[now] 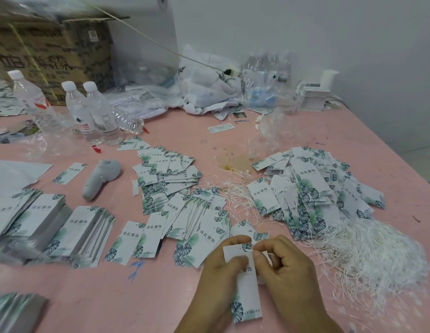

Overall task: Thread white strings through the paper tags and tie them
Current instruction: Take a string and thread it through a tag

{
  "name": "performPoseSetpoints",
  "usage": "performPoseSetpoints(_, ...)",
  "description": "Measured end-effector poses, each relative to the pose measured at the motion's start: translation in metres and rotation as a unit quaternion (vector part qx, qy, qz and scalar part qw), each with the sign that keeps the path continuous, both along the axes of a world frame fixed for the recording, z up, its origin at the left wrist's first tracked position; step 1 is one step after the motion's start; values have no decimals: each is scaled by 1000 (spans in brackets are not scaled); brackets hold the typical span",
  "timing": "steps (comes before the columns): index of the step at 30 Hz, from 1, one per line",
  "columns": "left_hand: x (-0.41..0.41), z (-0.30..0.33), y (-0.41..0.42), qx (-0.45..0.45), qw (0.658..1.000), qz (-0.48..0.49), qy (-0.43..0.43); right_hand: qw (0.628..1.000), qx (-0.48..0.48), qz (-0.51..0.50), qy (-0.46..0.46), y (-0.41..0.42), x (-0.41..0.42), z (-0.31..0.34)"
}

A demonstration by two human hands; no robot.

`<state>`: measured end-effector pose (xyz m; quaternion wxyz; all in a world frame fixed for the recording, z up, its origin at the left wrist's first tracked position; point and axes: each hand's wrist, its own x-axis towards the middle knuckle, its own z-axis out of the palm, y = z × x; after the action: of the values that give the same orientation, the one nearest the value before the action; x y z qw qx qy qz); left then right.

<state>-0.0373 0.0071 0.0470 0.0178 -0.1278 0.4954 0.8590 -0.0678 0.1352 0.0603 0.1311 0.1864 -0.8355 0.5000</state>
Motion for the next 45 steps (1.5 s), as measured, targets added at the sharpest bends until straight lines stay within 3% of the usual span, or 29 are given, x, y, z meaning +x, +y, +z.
performPoseSetpoints(5,0,1,1,27,999,18,16,1000,12,-8,1,-2,2,4)
performPoseSetpoints(19,0,-3,-2,-113,989,93,38,997,28,-52,-46,-5,3,8)
performPoseSetpoints(45,3,1,2,-131,988,63,55,996,30,-54,-62,-6,2,11)
